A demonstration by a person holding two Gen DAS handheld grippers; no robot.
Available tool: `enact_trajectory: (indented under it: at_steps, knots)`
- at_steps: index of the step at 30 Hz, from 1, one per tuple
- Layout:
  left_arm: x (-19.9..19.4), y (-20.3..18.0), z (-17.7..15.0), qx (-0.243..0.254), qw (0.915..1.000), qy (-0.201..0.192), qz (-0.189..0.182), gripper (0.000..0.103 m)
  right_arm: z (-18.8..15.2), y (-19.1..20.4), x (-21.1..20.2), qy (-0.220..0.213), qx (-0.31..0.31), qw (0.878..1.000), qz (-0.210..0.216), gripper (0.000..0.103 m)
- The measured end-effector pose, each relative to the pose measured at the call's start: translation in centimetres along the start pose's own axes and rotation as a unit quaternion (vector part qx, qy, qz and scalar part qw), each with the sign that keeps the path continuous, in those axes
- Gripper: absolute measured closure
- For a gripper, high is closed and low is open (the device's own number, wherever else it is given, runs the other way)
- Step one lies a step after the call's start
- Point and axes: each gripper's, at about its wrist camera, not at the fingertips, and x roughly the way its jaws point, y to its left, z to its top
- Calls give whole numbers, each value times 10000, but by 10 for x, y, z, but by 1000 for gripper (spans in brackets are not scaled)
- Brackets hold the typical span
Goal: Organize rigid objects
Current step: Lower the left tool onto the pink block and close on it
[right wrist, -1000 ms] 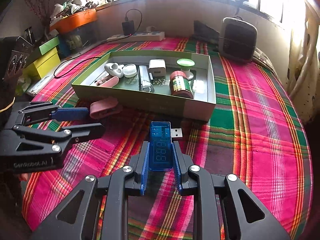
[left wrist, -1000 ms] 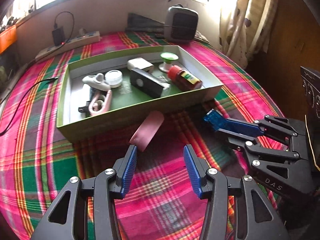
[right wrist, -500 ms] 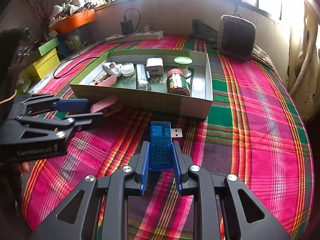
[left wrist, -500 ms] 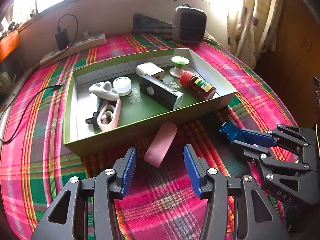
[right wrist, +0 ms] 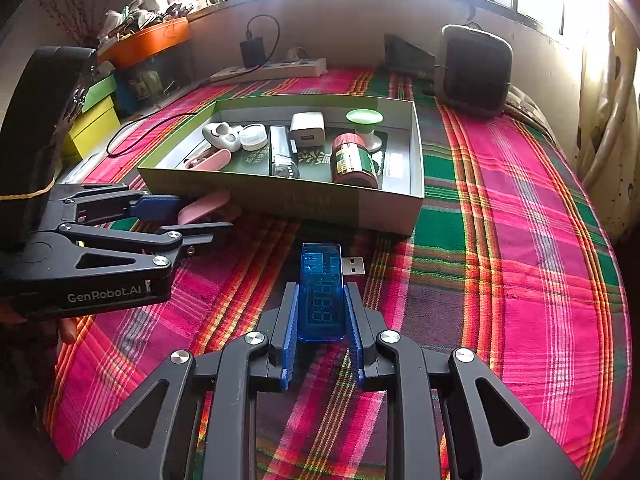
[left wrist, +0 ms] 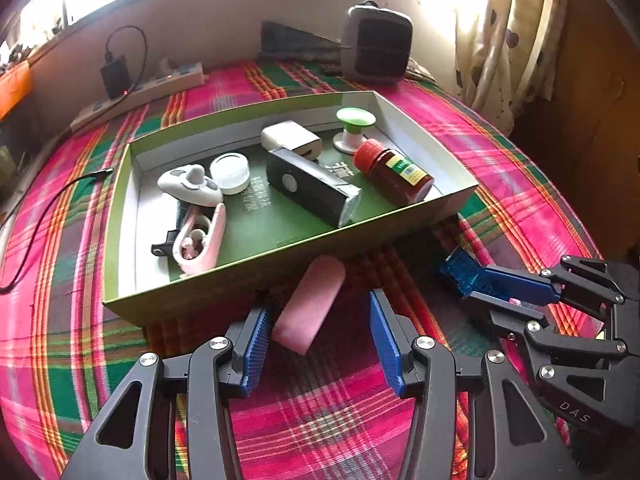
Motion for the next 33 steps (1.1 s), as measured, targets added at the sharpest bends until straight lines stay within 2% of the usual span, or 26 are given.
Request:
enact_trajectory:
  at_steps: [5, 11, 18, 22, 33]
  knots:
    - [-1, -5, -1, -46, 9999, -20, -141, 58, 0, -1, 0, -4, 34, 10000, 37, 80]
    - [0, -4, -2, -87, 9999, -94, 41, 70, 0, -3, 0, -12, 37, 10000, 44, 80]
    - [0, -4, -2, -37, 9997, -128, 205, 76, 0, -2, -2, -29, 20, 9999, 107, 80]
    - [0, 0, -3, -120, 9995, -148, 248, 86, 0, -2, -1, -17, 33, 9999, 127, 80]
    - [-4, -1, -9, -118, 9995, -192, 235, 86, 1, -2, -2, -17, 18, 9999, 109, 80]
